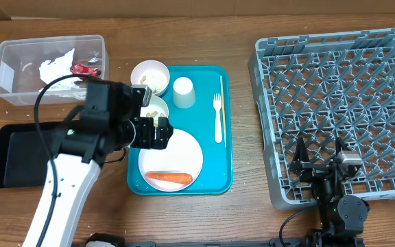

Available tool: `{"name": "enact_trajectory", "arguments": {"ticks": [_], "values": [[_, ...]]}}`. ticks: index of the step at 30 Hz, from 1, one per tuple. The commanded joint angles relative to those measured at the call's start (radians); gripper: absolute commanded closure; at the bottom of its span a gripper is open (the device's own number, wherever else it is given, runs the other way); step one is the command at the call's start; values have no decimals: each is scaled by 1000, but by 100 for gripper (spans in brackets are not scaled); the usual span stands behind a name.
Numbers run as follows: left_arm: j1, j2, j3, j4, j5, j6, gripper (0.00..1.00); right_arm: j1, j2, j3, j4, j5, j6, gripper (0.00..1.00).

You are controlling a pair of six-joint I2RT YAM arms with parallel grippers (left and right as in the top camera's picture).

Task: Sort waste into correct bins and load items into the dishwasher rack
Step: 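Move the left gripper to the peanut bowl and grasp its rim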

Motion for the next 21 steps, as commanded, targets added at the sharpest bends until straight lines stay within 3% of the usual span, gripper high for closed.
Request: {"name": "enact_trajectory", "arguments": {"ticks": [1,5,15,21], "values": [[-76,42,24,-2,-252,-44,0,-7,-10,-11,6,-2,-1,0],[-119,96,24,58,-382,-43,0,-7,-10,-11,6,-2,-1,0],[-119,260,24,192,-227,-43,0,-7,-10,-11,6,-2,-1,0],[-119,371,24,243,-229,-42,0,-7,-10,-11,6,-2,-1,0]]}}
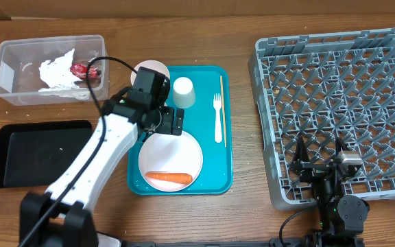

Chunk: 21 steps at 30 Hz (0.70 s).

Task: Sort waste into correct bins and load items into the dishwasher rack
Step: 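Move the left gripper to the peanut bowl and grasp its rim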

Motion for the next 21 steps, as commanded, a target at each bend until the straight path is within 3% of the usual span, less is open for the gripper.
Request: {"name": "enact_trajectory", "arguments": {"ticks": [1,6,9,14,21], "values": [[-3,74,23,34,8,-13,0,-6,-10,-11,6,-2,0,0],[-3,151,23,96,-47,-13,0,-6,-10,-11,6,-2,0,0],[-3,175,23,111,-48,-13,12,-6,-10,-11,6,-2,0,0],[-3,208,23,129,-47,-13,20,-6,-10,-11,6,-2,0,0],[-20,247,23,133,-117,-9,19,-6,-10,-11,6,-1,0,0]]}}
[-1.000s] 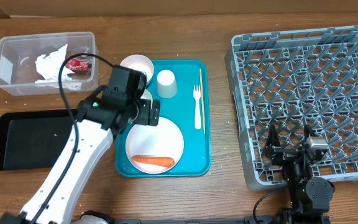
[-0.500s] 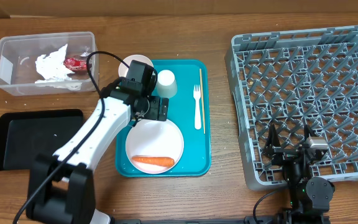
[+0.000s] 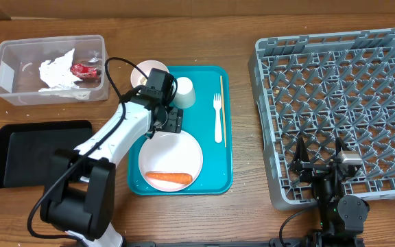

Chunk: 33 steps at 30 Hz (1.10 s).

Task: Sort waste into correct bins and load items into the dishwasher rack
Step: 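Move the left gripper to the peanut bowl and grasp its rim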

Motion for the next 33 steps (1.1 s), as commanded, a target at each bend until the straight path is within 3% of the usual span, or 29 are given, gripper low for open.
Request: {"name": "enact_trajectory", "arguments": {"ticks": [1,3,8,13,15,33], "values": [[-18,32,22,8,-67,2,19,-6,-10,-11,6,-1,-1,0],[-18,34,22,12,-71,2,20,-6,-10,-11,6,-1,-1,0],[-18,34,22,35,-74,1,44,-6,-10,-11,6,-1,-1,0],[-18,34,22,45,-74,1,46,-6,-10,-11,6,-1,-1,0],[-18,34,22,43,-74,1,55,-6,-10,-11,6,-2,-1,0],[-42,34,36,21,-73,1,80,-6,-10,-11,6,-2,-1,0]]}}
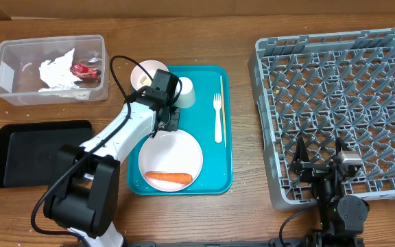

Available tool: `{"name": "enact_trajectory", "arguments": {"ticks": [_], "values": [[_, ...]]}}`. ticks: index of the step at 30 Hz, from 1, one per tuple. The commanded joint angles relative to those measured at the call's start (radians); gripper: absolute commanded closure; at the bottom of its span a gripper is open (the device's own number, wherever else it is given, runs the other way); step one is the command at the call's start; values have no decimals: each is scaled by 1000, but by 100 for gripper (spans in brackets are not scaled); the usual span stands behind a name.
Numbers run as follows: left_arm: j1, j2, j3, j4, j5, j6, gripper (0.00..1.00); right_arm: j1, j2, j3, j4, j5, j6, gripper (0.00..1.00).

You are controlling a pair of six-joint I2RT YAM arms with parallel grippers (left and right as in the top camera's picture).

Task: Sort waste into correct bins and load items into the dishwasher rack
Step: 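Move the left gripper to the peanut bowl and grasp its rim, then lift the peanut bowl with the left gripper over the black tray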

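Note:
A teal tray point(211, 180) holds a white plate point(180, 152) with a carrot point(169, 177), a white cup point(186, 92), a white fork point(217, 115) and a thin chopstick point(221, 92). A white bowl point(141, 71) sits at the tray's far left corner, partly under my left arm. My left gripper point(171, 121) hangs over the tray between the cup and the plate, and its jaws are too dark to read. It covers the spot beside the bowl. My right gripper point(319, 159) rests open at the near edge of the grey dishwasher rack point(334, 62).
A clear bin point(5, 82) at the far left holds crumpled paper and a red wrapper. A black tray point(40, 152) lies in front of it. The left arm's cable loops above the bowl.
The left wrist has shifted slightly to the right, closer to the cup. The gripper stays over the same part of the tray. Nothing else has moved.
At first my left gripper was at the tray's left edge, beside the plate, with a small bowl of scraps visible behind it. Then the arm reached further in and covered that small bowl, where it has stayed. The right arm stayed still throughout.

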Motion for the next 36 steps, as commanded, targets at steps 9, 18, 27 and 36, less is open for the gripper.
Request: {"name": "enact_trajectory", "arguments": {"ticks": [9,18,27,36], "values": [[-23,12,163,-154,-13,-37,96,-7,-10,-11,6,-2,0,0],[-23,8,337,-354,-13,-72,96,-7,-10,-11,6,-2,0,0],[-21,-92,537,-618,-13,-199,96,-7,-10,-11,6,-2,0,0],[135,-374,539,-696,-8,-241,96,-7,-10,-11,6,-2,0,0]]}}
